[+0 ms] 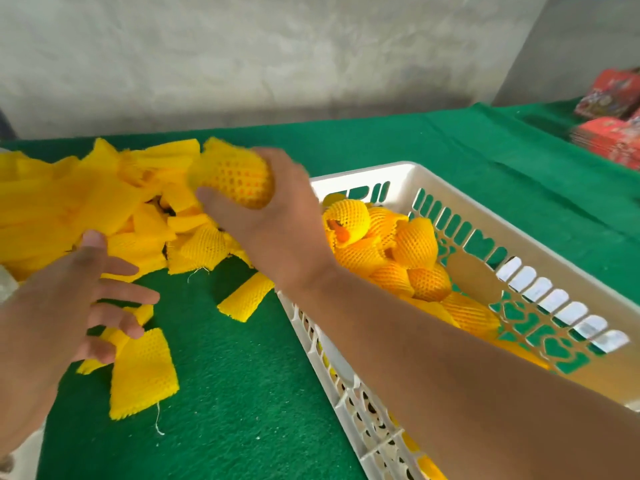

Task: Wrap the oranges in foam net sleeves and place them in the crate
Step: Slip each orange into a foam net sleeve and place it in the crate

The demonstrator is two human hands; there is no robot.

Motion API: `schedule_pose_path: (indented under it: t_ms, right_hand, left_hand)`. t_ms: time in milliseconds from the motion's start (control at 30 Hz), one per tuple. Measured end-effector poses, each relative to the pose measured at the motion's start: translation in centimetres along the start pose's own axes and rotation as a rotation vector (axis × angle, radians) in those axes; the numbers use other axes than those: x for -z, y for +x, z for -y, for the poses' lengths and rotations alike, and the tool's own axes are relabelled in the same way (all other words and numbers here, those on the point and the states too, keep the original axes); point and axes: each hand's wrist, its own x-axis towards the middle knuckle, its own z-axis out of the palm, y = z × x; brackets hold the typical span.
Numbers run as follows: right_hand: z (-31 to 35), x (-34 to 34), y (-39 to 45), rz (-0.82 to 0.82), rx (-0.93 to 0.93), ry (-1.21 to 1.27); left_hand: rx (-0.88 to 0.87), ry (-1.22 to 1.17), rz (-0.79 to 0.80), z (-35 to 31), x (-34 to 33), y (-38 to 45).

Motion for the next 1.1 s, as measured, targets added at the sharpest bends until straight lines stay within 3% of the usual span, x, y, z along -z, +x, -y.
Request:
schedule_pose_path:
  t_ms: [100,200,367,500,567,667,800,867,1000,1100]
  right_hand:
    - [-0.3,2.4,2.1,-0.152,0.011,-0.153]
    - [-1.6,5.7,4.5,-0.114,-0.111,-0.452]
    - [-3.2,10.2,6.0,0.345,-0.399,-0.794]
    - [-4.5,9.7,4.5,0.727,-0.424,-1.074]
    - [-4.9,9.1,4.1,0.759,-0.417,-1.046]
    - [-3.9,9.6,4.6,0.672,-0.364,-1.053]
    - [-1.1,8.9,5.0,0.273,-0.131,-0.877]
    - [0.4,6.5,3.8,0.184,0.021,-0.664]
    - [1.2,1.0,-1.3,0.404,0.242,-0.485]
    - [-0.4,-1.4,-4.4,0.764,0.179,-0.494]
  left_hand:
    - [-0.021,-0.001,-0.034,0.6,1.2,-0.2]
    - [-0.040,0.027,-0.063,1.1,1.7,0.2]
    - [-0.029,0.072,-0.092,1.2,1.3,0.6]
    - [-0.008,0.069,-0.088,0.8,1.1,0.6]
    - [0.007,0.075,-0.094,0.9,1.0,0.8]
    - [-0.008,0.082,-0.116,1.3,1.2,0.9]
    - [-0.052,0.054,-0.113,1.8,1.1,1.0]
    - [-0.071,0.065,-0.111,2.0,0.8,0.6]
    - [-0.243,0.350,-0.186,2.7,0.4,-1.0]
    - [-0.280,0.463,-0.203,2.8,0.2,-1.8]
